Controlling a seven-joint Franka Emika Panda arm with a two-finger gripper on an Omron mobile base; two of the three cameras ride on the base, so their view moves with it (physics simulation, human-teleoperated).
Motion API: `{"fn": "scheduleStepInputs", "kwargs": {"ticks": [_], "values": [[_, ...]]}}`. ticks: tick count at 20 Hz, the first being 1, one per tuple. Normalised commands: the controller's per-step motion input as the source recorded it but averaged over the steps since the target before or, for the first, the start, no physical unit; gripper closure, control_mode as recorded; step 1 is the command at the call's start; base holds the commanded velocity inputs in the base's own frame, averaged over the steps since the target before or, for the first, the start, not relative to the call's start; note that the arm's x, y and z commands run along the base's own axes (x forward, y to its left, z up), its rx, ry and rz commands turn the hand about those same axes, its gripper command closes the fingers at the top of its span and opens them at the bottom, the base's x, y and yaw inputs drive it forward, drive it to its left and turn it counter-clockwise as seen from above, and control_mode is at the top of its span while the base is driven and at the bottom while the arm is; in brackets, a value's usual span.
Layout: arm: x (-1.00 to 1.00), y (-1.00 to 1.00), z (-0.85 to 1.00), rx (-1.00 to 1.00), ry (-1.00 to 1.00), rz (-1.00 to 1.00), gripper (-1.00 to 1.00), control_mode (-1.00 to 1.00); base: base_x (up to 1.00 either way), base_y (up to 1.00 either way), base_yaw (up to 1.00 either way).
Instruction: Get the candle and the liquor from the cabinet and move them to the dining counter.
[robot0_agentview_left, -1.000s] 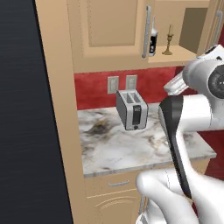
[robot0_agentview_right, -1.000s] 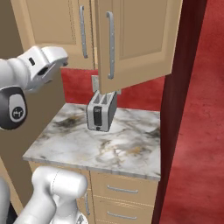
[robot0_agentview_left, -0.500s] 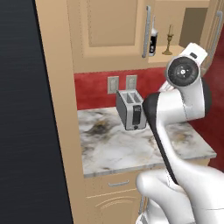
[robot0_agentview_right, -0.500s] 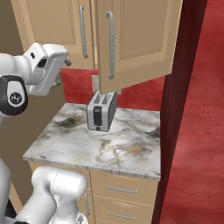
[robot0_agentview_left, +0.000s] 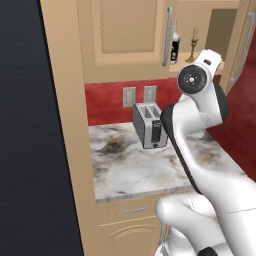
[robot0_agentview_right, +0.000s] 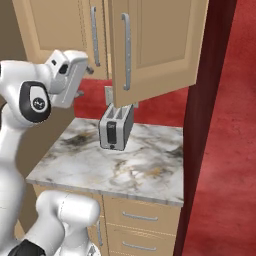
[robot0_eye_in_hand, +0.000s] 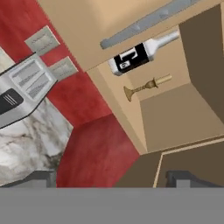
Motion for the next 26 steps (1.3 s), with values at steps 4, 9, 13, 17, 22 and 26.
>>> {"fn": "scheduleStepInputs", "kwargs": {"ticks": [4, 9, 13, 17, 22, 26], "values": [[0.53, -0.29, 0.0, -0.02, 0.04, 0.0, -1.0, -1.0, 0.0, 0.0, 0.0], [0.52, -0.39, 0.0, 0.0, 0.06, 0.0, -1.0, -1.0, 0.0, 0.0, 0.0], [0.33, -0.44, 0.0, 0.0, 0.05, 0.0, -1.0, -1.0, 0.0, 0.0, 0.0], [0.14, -0.52, 0.0, 0.0, 0.04, -0.01, -1.0, -1.0, 0.0, 0.0, 0.0], [-0.11, -0.56, 0.0, 0.0, 0.0, -0.07, -1.0, -1.0, 0.0, 0.0, 0.0], [-0.27, -0.57, 0.0, 0.0, 0.0, -0.11, -1.0, -1.0, 0.0, 0.0, 0.0]]}}
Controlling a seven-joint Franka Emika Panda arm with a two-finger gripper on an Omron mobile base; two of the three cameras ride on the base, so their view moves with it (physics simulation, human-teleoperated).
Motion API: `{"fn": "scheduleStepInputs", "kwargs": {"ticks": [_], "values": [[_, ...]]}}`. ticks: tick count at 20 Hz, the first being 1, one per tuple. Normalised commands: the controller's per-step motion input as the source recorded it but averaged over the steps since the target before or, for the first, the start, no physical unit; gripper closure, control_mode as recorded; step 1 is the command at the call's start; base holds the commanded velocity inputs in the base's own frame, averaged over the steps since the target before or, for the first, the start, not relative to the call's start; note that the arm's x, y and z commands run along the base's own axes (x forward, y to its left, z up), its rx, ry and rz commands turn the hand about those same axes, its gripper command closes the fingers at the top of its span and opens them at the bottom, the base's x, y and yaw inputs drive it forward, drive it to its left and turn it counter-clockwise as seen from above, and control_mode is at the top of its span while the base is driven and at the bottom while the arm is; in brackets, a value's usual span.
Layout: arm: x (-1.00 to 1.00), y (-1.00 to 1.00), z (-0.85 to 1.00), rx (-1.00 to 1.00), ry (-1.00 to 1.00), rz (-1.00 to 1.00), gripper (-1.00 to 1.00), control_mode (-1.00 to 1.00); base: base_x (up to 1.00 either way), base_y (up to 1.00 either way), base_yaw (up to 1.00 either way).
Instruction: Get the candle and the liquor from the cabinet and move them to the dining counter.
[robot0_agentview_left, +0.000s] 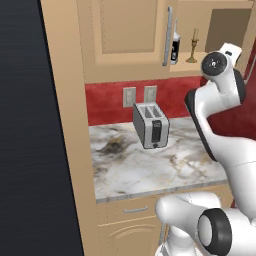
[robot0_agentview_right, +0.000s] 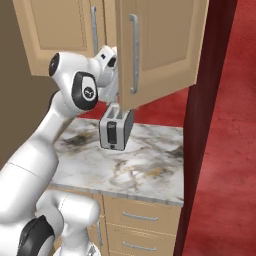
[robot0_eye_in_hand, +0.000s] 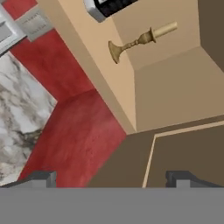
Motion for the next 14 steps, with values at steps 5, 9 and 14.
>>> {"fn": "scheduleStepInputs", "kwargs": {"ticks": [5, 9, 14], "values": [[-0.25, -0.52, 0.0, 0.0, 0.0, -0.13, -1.0, -1.0, 0.0, 0.0, 0.0], [-0.12, -0.58, 0.0, 0.0, 0.0, -0.13, -1.0, -1.0, 0.0, 0.0, 0.0], [-0.01, -0.64, -0.04, 0.0, 0.04, -0.14, -1.0, -1.0, 0.0, 0.0, 0.0]]}}
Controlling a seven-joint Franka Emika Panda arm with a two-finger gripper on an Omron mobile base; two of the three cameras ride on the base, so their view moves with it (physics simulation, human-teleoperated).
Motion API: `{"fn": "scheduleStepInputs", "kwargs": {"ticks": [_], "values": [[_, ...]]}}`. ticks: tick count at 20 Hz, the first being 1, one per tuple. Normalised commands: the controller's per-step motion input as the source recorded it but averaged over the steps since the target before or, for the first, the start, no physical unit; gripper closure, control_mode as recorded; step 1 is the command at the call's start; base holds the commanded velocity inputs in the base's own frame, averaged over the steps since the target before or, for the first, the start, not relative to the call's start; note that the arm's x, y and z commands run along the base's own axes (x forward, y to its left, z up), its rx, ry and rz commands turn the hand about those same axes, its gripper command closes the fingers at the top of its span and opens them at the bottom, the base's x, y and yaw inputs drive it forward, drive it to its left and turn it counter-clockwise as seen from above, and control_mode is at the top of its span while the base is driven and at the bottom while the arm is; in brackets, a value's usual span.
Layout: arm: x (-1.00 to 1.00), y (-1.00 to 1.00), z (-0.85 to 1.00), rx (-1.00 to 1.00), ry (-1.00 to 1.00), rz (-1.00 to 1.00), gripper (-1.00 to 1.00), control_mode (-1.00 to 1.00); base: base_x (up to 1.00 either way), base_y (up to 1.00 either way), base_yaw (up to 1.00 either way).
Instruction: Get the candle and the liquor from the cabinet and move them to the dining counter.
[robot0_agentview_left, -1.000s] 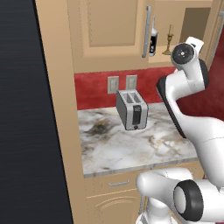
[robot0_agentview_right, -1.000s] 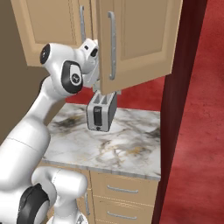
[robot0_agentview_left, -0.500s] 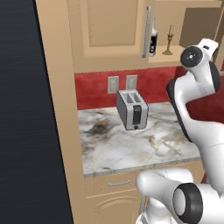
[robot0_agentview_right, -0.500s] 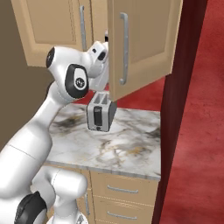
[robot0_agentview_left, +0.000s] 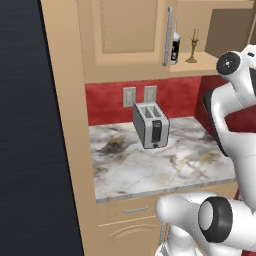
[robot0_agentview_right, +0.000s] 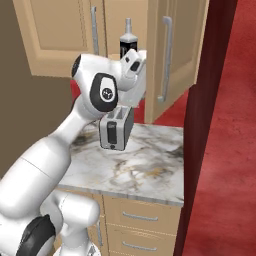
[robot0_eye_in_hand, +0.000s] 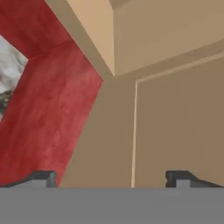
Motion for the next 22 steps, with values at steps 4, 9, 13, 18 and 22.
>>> {"fn": "scheduleStepInputs", "kwargs": {"ticks": [4, 9, 13, 18, 22], "values": [[0.0, -0.75, -0.09, 0.0, 0.07, -0.13, -1.0, -1.0, 0.0, 0.0, 0.0], [0.0, -0.52, -0.16, 0.0, 0.01, -0.1, -1.0, -1.0, 0.0, 0.0, 0.0], [0.0, -0.4, -0.09, 0.0, 0.0, -0.02, -1.0, -1.0, 0.0, 0.0, 0.0], [0.0, -0.01, -0.12, 0.0, 0.0, -0.01, -1.0, -1.0, 0.0, 0.0, 0.0], [0.0, 0.35, -0.03, 0.0, -0.03, -0.04, -1.0, -1.0, 0.0, 0.0, 0.0]]}}
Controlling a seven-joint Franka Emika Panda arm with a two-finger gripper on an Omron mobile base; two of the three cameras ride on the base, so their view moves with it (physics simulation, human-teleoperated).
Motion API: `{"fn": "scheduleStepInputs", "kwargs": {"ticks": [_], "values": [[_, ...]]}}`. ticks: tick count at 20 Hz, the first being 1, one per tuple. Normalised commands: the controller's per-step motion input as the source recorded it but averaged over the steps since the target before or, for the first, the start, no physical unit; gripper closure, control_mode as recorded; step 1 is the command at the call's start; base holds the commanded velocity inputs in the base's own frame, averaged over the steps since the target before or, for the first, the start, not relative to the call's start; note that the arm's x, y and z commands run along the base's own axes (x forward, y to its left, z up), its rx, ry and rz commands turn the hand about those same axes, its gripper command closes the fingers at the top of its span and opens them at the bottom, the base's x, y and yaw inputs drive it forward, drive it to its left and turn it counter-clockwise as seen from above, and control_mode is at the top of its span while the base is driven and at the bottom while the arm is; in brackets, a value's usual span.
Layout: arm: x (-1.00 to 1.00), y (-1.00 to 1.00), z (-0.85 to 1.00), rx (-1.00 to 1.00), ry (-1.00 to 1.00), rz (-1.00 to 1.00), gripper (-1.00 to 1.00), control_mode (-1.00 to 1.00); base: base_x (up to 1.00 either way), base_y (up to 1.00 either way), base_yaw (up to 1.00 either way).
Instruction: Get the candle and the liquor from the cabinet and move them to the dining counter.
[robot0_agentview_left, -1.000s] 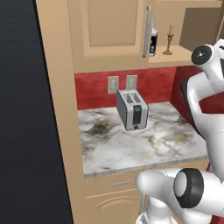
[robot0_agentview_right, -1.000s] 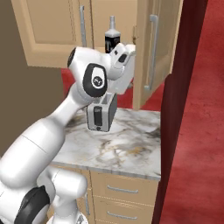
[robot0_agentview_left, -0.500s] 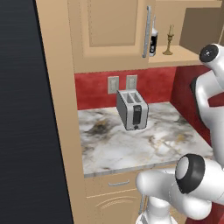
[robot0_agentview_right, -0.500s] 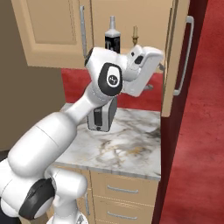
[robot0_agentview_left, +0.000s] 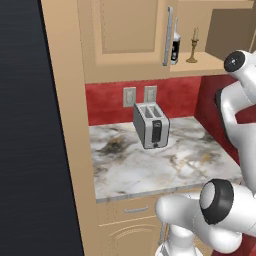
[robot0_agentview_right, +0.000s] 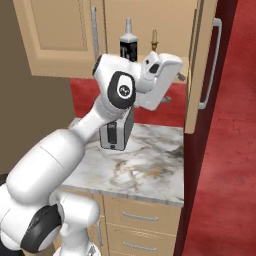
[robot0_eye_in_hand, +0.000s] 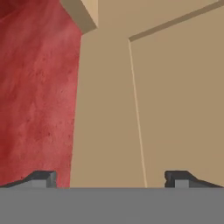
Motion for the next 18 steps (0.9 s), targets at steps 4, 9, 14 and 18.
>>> {"fn": "scheduleStepInputs", "kwargs": {"ticks": [4, 9, 14, 18], "values": [[0.0, 1.0, 0.0, 0.0, -0.18, -0.02, -1.0, -1.0, 0.0, 0.0, 0.0], [0.0, 1.0, 0.0, 0.0, -0.23, 0.0, -1.0, -1.0, 0.0, 0.0, 0.0], [-0.02, 1.0, -0.05, 0.06, -0.26, 0.06, -1.0, -1.0, 0.0, 0.0, 0.0], [0.0, 0.86, -0.08, 0.16, -0.27, 0.22, -1.0, -1.0, 0.0, 0.0, 0.0]]}}
